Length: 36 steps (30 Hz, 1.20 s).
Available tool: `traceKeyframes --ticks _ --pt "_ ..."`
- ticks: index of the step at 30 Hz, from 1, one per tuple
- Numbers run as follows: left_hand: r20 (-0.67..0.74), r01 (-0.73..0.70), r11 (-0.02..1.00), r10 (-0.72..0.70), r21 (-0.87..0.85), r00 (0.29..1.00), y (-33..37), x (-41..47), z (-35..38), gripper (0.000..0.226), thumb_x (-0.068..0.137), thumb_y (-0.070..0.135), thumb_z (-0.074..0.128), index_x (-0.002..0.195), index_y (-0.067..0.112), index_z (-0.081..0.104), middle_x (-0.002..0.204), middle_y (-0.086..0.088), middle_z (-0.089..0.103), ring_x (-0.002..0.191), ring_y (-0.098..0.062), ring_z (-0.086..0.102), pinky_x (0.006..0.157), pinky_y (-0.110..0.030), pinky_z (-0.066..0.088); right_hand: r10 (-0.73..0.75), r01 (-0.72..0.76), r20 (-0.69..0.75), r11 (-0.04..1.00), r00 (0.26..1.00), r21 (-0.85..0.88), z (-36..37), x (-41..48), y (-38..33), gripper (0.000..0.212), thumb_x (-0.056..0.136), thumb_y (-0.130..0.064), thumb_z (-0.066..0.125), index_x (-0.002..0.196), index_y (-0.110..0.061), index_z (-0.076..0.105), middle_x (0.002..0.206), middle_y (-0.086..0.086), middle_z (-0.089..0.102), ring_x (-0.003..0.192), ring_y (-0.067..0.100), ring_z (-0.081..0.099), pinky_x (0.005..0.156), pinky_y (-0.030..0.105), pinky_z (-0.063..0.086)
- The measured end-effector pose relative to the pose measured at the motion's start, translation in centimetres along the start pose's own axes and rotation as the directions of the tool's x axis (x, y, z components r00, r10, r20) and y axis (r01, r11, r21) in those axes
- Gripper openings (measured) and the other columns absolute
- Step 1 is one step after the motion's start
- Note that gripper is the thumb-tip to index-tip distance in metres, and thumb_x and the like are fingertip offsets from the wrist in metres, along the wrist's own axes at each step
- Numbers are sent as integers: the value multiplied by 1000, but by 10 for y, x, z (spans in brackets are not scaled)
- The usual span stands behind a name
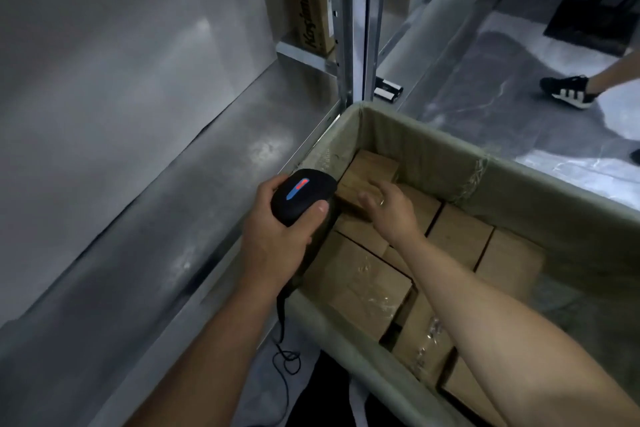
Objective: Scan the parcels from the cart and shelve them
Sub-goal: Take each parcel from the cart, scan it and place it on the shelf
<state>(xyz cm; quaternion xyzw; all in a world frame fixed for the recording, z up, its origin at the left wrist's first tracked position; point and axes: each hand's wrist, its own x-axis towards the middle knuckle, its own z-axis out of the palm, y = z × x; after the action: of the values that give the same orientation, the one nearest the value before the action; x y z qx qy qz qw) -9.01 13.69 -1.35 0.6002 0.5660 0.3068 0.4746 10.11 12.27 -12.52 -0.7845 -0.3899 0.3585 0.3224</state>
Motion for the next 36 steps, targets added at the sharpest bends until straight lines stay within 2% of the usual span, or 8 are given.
traceKeyframes --ticks 5,9,12,18,22,26,30,36 --pt "49 18 999 -20 40 999 -16 36 15 59 59 63 74 114 52 55 110 13 68 94 -17 71 80 -44 63 56 -56 -36 998 998 0 30 41 10 50 100 -29 61 144 -6 50 146 14 53 136 28 46 107 26 31" --pt "118 49 997 -57 67 991 -25 57 22 52 70 52 81 115 52 54 112 9 67 92 -22 72 65 -24 59 113 -114 -15 993 993 -31 47 61 30 62 99 -33 62 152 -10 41 154 16 43 143 31 38 115 36 30" --pt "152 101 993 -109 59 982 -30 70 26 53 83 31 80 129 34 54 118 -2 65 90 -28 71 55 -14 52 161 -163 -42 985 986 -53 53 63 42 74 96 -44 62 157 -20 29 160 10 35 145 31 35 116 45 35" --pt "164 128 991 -134 45 977 -38 82 31 54 83 29 81 130 29 56 113 -5 69 81 -27 71 54 -14 51 310 -320 -176 947 934 -32 56 56 41 93 84 -73 57 157 -40 10 162 11 22 142 38 35 108 60 38" --pt "162 157 986 -163 47 973 -42 86 31 52 84 30 80 130 32 56 111 -5 69 74 -21 72 55 -15 51 450 -432 -212 893 868 124 52 60 44 107 80 -72 64 158 -36 -1 158 21 21 138 45 37 108 62 37" --pt "155 175 984 -176 21 972 -44 88 31 53 83 30 83 129 31 57 107 -5 70 69 -22 71 55 -18 52 421 -376 -269 904 866 204 43 50 55 104 87 -49 72 160 -33 0 154 21 26 135 44 41 104 50 42" --pt "166 177 984 -180 29 970 -42 85 33 52 81 35 81 128 33 58 103 -1 72 64 -17 71 56 -21 52 345 -288 -307 933 887 216 36 36 62 89 93 -35 71 158 -44 12 164 19 7 148 39 25 114 48 33" --pt "208 169 984 -175 48 962 -34 77 37 50 86 29 77 131 31 56 105 -2 70 64 -10 69 54 -12 49 354 -342 -287 935 890 94 23 23 70 68 98 -41 60 156 -41 26 167 15 2 152 39 12 121 51 24"
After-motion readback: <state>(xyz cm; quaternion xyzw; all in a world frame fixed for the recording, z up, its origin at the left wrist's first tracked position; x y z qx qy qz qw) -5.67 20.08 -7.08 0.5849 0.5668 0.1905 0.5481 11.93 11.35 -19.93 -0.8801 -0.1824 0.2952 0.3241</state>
